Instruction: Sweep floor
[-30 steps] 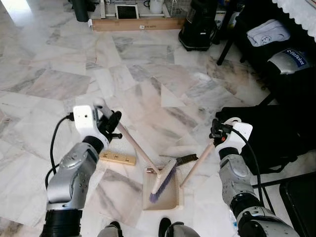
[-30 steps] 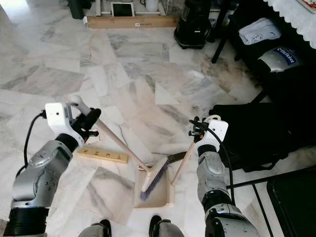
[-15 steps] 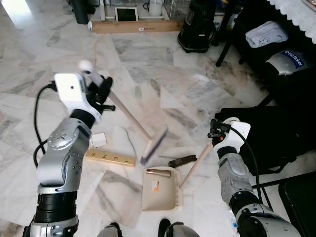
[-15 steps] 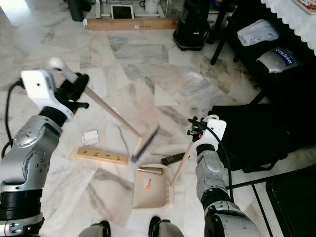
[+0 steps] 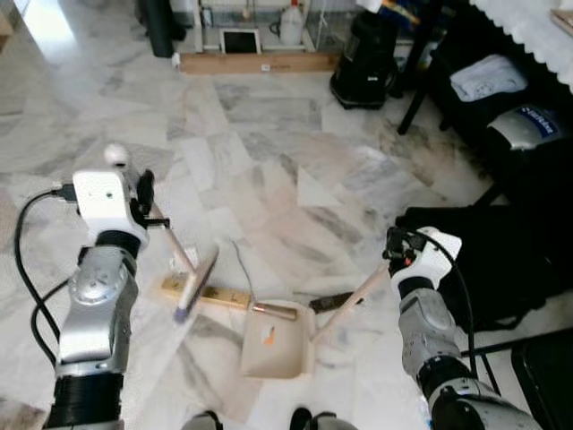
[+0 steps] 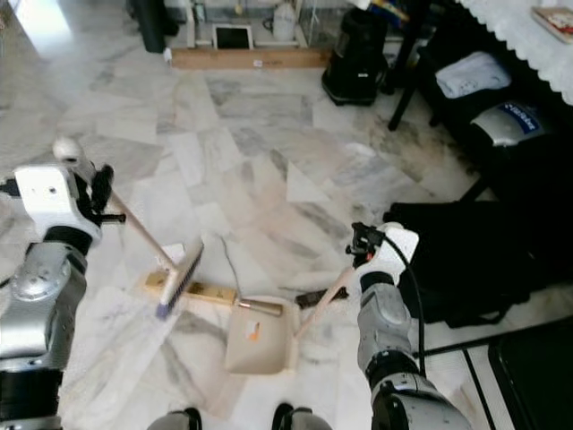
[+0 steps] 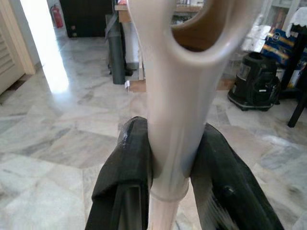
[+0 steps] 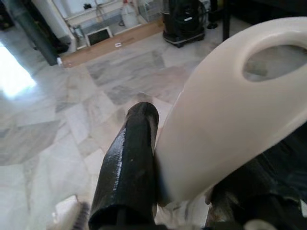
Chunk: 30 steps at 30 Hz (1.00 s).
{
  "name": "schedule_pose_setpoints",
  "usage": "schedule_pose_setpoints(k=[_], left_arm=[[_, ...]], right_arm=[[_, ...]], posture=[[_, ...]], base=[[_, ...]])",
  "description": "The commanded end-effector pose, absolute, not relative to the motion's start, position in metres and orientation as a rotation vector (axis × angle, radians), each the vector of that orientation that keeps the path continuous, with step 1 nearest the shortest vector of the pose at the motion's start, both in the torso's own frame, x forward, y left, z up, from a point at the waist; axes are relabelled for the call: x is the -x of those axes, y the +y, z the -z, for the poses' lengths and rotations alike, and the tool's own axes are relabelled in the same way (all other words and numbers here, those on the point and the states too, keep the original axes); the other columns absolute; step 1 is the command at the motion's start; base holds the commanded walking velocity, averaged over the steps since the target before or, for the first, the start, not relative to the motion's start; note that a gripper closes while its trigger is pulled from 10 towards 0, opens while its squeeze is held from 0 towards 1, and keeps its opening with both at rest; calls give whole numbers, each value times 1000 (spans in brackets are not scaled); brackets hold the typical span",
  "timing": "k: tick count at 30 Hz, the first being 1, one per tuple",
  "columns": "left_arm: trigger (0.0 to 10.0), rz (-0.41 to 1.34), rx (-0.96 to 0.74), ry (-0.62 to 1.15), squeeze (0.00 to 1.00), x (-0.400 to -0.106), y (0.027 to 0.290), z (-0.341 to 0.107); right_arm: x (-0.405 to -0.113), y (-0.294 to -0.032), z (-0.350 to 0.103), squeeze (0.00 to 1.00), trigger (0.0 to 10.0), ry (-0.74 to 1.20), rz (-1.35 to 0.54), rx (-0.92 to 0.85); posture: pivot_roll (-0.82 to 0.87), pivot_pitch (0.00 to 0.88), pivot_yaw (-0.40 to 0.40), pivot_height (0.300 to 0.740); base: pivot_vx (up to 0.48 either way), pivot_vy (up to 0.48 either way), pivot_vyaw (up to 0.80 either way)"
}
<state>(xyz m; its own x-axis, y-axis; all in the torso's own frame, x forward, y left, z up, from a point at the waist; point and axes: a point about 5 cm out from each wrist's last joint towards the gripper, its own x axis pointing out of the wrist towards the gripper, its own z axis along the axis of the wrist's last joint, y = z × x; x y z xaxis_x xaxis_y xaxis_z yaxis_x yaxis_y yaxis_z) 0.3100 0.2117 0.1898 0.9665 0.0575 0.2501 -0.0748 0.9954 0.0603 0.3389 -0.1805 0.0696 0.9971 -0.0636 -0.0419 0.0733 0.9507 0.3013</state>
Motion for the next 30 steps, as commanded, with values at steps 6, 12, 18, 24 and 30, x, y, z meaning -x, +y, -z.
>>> schedule_pose_setpoints(k=[6,12,18,24,30], left_arm=[[10000,-49,-96,-292,0,-308,208,-185],[10000,-24,-70,-265,0,-309,202,-174],[10000,-2,-53,-268,0,-311,195,-172],[10000,-74,-92,-274,0,-308,197,-163],[10000,-44,-131,-278,0,-306,187,-160]], right_arm=[[-339,-196,-79,0,10000,-38,108,-333],[-341,-204,-87,0,10000,-84,127,-349],[-345,-204,-96,0,10000,-131,122,-416],[-348,-192,-102,0,10000,-161,72,-433],[-347,-183,-101,0,10000,-163,40,-450]], posture=[[153,63,-83,740],[146,45,-84,740],[147,34,-85,740],[140,49,-87,740],[142,64,-92,740]], base=[[0,0,0],[0,0,0],[0,0,0],[0,0,0],[0,0,0]])
